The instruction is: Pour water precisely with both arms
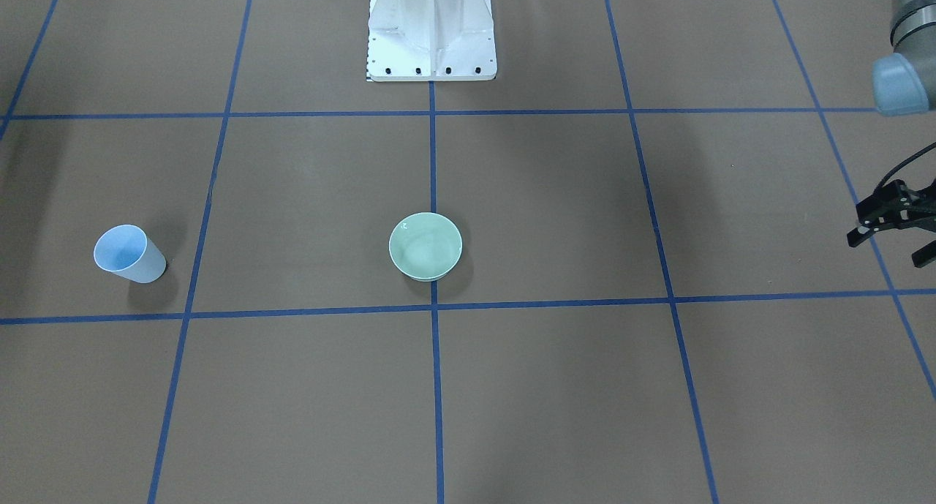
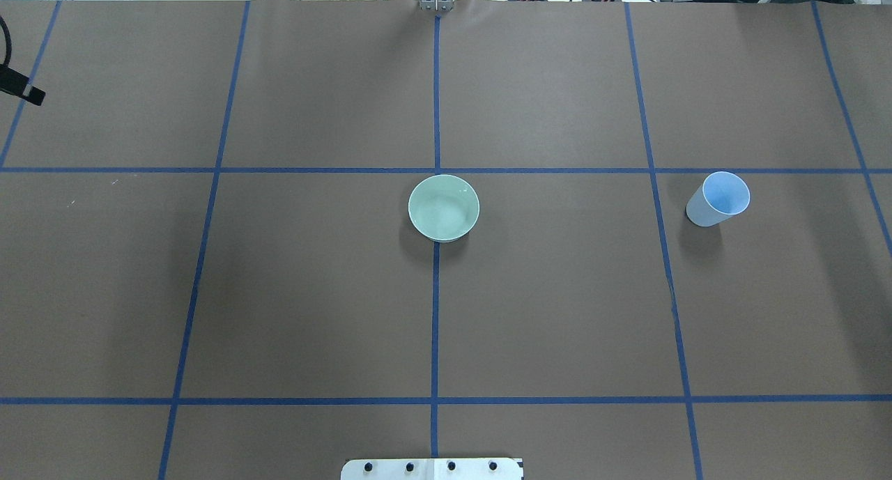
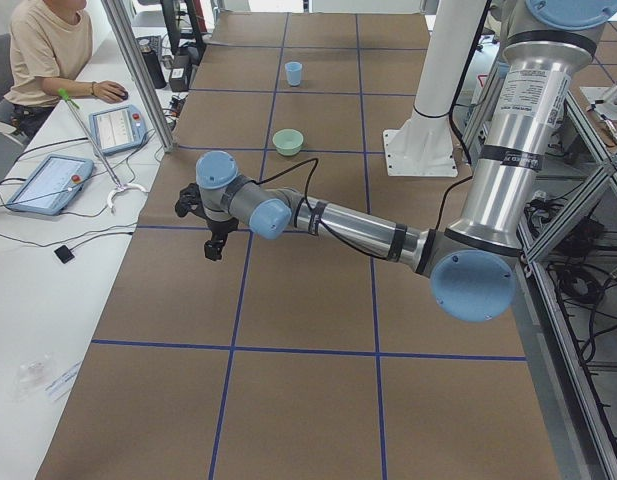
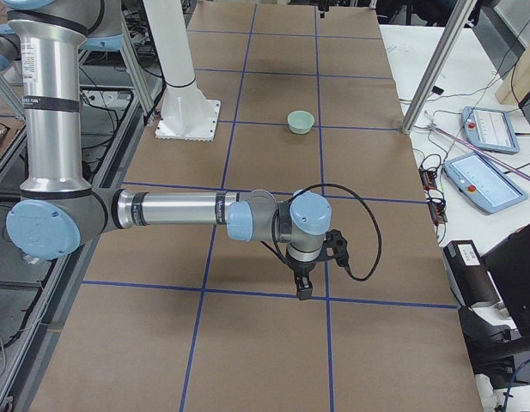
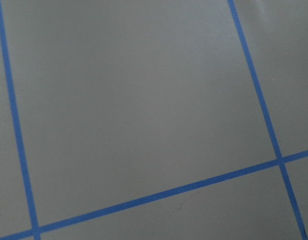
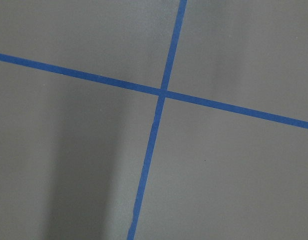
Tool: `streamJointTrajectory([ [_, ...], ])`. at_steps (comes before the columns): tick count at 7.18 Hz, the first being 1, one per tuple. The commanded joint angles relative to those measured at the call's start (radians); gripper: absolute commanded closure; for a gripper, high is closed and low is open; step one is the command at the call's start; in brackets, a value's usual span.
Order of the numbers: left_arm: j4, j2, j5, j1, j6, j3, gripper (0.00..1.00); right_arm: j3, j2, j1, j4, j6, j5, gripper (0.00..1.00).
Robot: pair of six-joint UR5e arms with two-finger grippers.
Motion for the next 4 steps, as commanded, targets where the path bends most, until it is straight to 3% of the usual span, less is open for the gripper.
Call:
streamJointTrajectory([
  [1, -0.113, -0.099, 0.022, 0.189, -0.366, 0.010, 0.00, -0.001, -0.005, 0.000, 0.021, 0.000, -0.002, 0.00],
  [4, -0.093, -0.274, 0.337, 0.486, -0.849, 0.019, 0.00, -0.067, -0.021, 0.001, 0.151, 0.003, -0.002, 0.00],
])
